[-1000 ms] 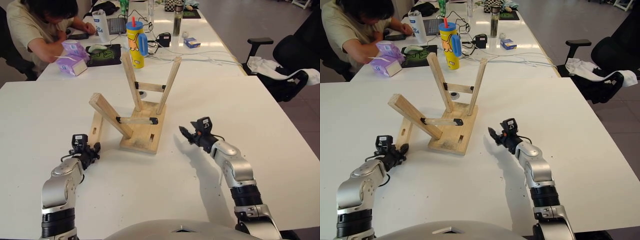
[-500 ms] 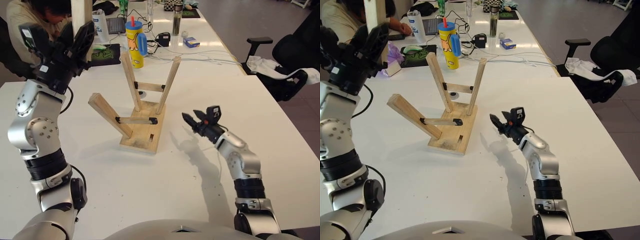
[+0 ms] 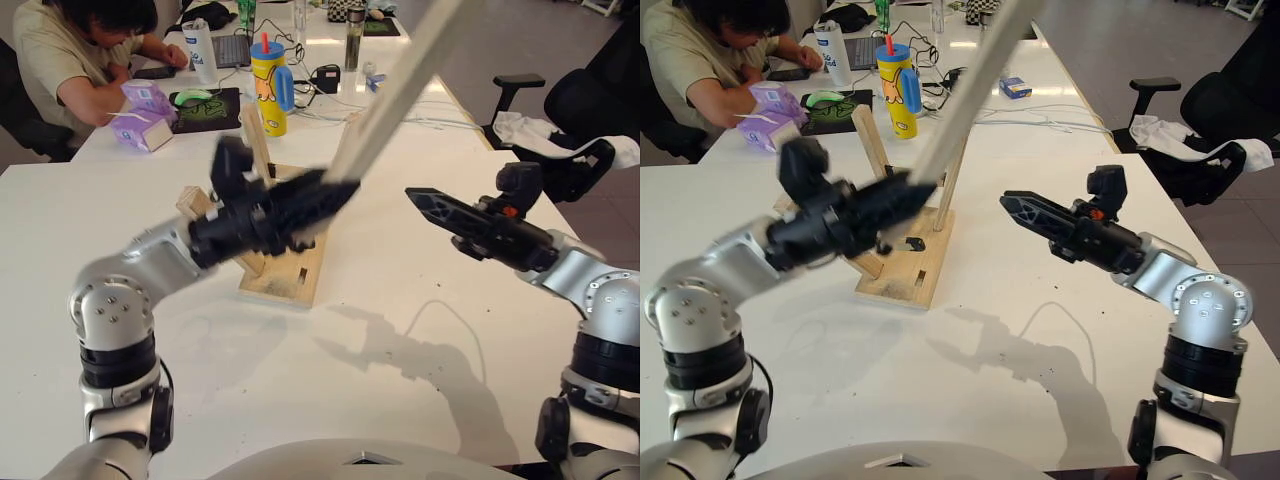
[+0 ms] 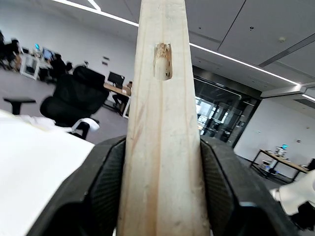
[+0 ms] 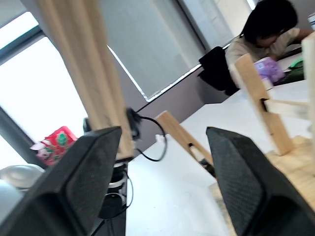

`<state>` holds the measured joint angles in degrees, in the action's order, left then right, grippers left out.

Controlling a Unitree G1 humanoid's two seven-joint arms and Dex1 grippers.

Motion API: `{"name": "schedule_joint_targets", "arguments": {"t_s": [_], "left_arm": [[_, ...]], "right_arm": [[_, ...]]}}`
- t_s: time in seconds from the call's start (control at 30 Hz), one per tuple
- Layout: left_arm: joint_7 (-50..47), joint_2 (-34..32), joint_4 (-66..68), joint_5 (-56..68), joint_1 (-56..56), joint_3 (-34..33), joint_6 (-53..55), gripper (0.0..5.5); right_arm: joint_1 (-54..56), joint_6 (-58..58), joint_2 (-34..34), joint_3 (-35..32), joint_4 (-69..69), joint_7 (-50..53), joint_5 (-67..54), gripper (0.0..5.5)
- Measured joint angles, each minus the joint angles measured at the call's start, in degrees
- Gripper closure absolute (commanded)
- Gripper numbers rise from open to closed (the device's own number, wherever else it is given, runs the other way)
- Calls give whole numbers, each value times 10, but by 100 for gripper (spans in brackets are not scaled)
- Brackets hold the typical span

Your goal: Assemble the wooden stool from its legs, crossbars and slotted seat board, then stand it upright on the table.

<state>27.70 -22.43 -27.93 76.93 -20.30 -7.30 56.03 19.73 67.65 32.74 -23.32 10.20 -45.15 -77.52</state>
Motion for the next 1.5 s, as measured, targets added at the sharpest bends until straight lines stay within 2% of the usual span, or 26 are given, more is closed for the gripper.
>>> {"name": "schedule_joint_targets", "arguments": {"t_s": [0.2, 0.47, 0.67, 0.8, 0.87, 0.9, 1.0, 1.17, 1.37, 1.5], "left_arm": [[69, -22, 39, -1, 15, 32, 14, 344], [97, -39, 34, -14, 32, 70, 28, 344], [114, -55, 28, -15, 39, 79, 37, 344], [118, -62, 28, -16, 40, 80, 41, 344], [120, -62, 26, -17, 43, 82, 41, 344], [123, -64, 24, -24, 44, 83, 39, 308], [123, -64, 21, -52, 51, 82, 18, 269], [57, -28, 49, -46, 66, 49, -9, 198], [69, -54, 48, -127, 151, 49, -44, 191], [101, -97, 53, -272, 195, 105, -115, 191]], "right_arm": [[8, 28, 23, -4, -16, 21, -125, 229], [13, 24, 30, 18, -19, 45, -165, 229], [13, 27, 47, 35, -16, 43, -191, 316], [12, 27, 59, 42, -15, 38, -184, 326], [10, 27, 63, 44, -13, 27, -174, 328], [7, 25, 64, 46, -12, 21, -168, 328], [1, 11, 64, 52, -11, 9, -130, 343], [-7, -37, 56, 76, -4, -19, -42, 345], [-6, -137, 56, 116, -27, -59, 118, 345], [26, -200, 38, 131, -66, -72, 183, 345]]}}
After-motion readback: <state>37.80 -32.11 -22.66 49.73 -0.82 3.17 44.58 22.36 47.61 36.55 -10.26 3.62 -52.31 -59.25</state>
